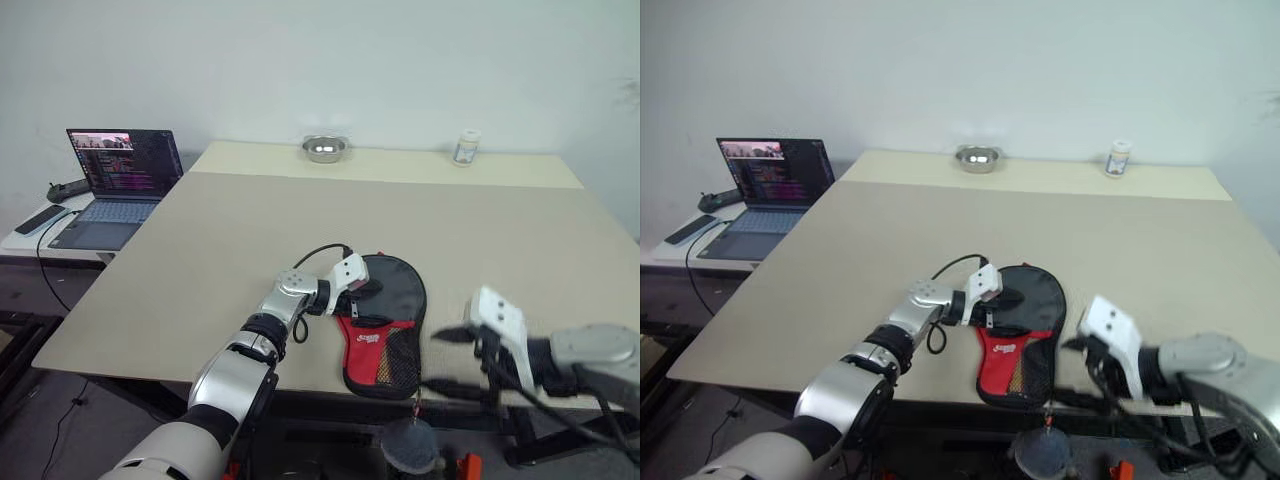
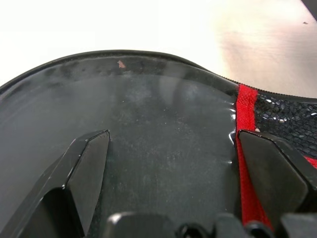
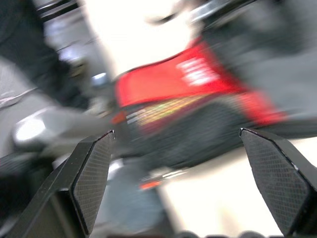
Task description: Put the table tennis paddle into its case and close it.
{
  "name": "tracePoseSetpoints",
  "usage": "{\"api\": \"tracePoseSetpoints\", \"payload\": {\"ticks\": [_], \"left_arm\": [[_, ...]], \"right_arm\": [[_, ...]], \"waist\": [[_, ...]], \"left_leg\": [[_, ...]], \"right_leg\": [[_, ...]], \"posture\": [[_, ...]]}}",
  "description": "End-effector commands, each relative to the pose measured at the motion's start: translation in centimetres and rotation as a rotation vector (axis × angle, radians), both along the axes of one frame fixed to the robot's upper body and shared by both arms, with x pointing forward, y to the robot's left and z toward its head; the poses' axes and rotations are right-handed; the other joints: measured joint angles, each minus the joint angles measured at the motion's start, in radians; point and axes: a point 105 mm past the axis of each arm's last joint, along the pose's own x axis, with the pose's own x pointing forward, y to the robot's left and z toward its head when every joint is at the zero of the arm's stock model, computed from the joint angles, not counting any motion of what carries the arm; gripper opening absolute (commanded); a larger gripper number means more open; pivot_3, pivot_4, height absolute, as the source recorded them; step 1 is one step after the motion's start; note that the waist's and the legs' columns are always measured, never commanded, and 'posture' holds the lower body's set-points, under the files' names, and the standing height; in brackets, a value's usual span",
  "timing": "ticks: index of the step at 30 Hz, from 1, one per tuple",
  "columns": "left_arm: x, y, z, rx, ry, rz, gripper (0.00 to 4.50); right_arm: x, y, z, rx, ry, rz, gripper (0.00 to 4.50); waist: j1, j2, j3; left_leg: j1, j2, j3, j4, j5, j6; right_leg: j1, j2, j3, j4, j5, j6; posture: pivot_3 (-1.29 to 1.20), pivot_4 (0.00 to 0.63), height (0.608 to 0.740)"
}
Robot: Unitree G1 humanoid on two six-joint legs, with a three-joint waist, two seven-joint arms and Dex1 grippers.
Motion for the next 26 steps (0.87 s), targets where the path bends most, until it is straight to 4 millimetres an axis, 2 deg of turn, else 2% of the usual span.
{"api": "tracePoseSetpoints", "payload": {"ticks": [1, 4, 6, 7, 9, 12, 14, 19, 23, 26], "left_arm": [[-0.3, 0.2, 1.2, -0.024, -0.026, -0.059, 4.5], [-0.2, 1.4, 4.0, -0.092, -0.074, -0.087, 4.5], [-0.3, 3.1, 6.0, -0.131, -0.109, -0.079, 4.5], [-0.5, 4.1, 6.8, -0.148, -0.116, -0.061, 4.5], [-0.8, 6.3, 8.0, -0.182, -0.12, 0.021, 4.5], [-1.4, 8.6, 8.9, -0.205, -0.114, 0.134, 4.5], [-2.2, 10.5, 9.2, -0.21, -0.104, 0.2, 4.5], [-3.1, 11.6, 9.4, -0.218, -0.075, 0.274, 4.5], [-3.1, 12.9, 8.5, -0.188, -0.059, 0.306, 4.5], [-1.9, 12.5, 9.1, -0.226, -0.082, 0.346, 4.5]], "right_arm": [[3.4, -1.2, 1.4, 0.019, -0.136, -0.08, 4.44], [6.1, -1.8, 2.3, 0.063, -0.241, -0.121, 4.44], [8.2, -2.5, 2.2, 0.081, -0.29, -0.156, 4.44], [9.0, -2.7, 2.1, 0.095, -0.304, -0.166, 4.44], [10.6, -3.1, 1.8, 0.139, -0.317, -0.187, 4.44], [12.1, -4.3, 1.3, 0.159, -0.331, -0.192, 4.44], [12.7, -4.8, 1.0, 0.173, -0.328, -0.192, 4.44], [13.7, -7.2, 1.2, 0.175, -0.344, -0.216, 4.44], [13.3, -6.4, 1.1, 0.157, -0.354, -0.188, 4.44], [13.0, -6.7, 0.8, 0.126, -0.335, -0.184, 4.44]], "waist": [[-0.002, 0.0, 0.0], [-0.006, 0.0, 0.003], [-0.02, 0.002, 0.008], [-0.027, 0.002, 0.009], [-0.043, 0.004, 0.01], [-0.053, 0.007, 0.012], [-0.054, 0.008, 0.013], [-0.045, 0.012, 0.016], [-0.044, 0.013, 0.016], [-0.044, 0.013, 0.016]], "left_leg": [[-0.004, -0.001, 0.0, 0.0, 0.0, 0.0], [-0.018, -0.002, 0.0, 0.002, 0.002, -0.003], [-0.018, -0.001, 0.001, 0.001, 0.003, -0.005], [-0.024, -0.001, 0.002, 0.001, 0.003, -0.006], [-0.032, -0.001, 0.003, 0.001, 0.003, -0.006], [-0.032, -0.001, 0.003, 0.0, 0.003, -0.007], [-0.032, -0.001, 0.003, 0.0, 0.002, -0.007], [-0.032, -0.001, 0.003, 0.002, 0.003, -0.007], [-0.031, -0.001, 0.003, 0.002, 0.003, -0.007], [-0.031, -0.001, 0.003, 0.002, 0.003, -0.007]], "right_leg": [[-0.002, 0.0, 0.0, 0.0, 0.0, 0.0], [-0.017, 0.0, 0.002, 0.003, 0.005, -0.007], [-0.02, 0.001, 0.003, 0.003, 0.005, -0.008], [-0.025, 0.001, 0.004, 0.003, 0.005, -0.008], [-0.035, 0.001, 0.005, 0.004, 0.005, -0.009], [-0.035, 0.001, 0.005, 0.003, 0.005, -0.009], [-0.035, 0.001, 0.005, 0.002, 0.005, -0.009], [-0.034, 0.001, 0.005, 0.003, 0.005, -0.009], [-0.033, 0.001, 0.005, 0.004, 0.006, -0.01], [-0.034, 0.001, 0.005, 0.004, 0.006, -0.01]], "posture": [[0.0, 0.15, 0.74], [0.0, 0.15, 0.74], [0.0, 0.15, 0.74], [0.0, 0.15, 0.74], [0.0, 0.15, 0.74], [0.0, 0.15, 0.74], [0.0, 0.15, 0.74], [0.0, 0.15, 0.74], [0.0, 0.15, 0.74], [0.0, 0.15, 0.74]]}}
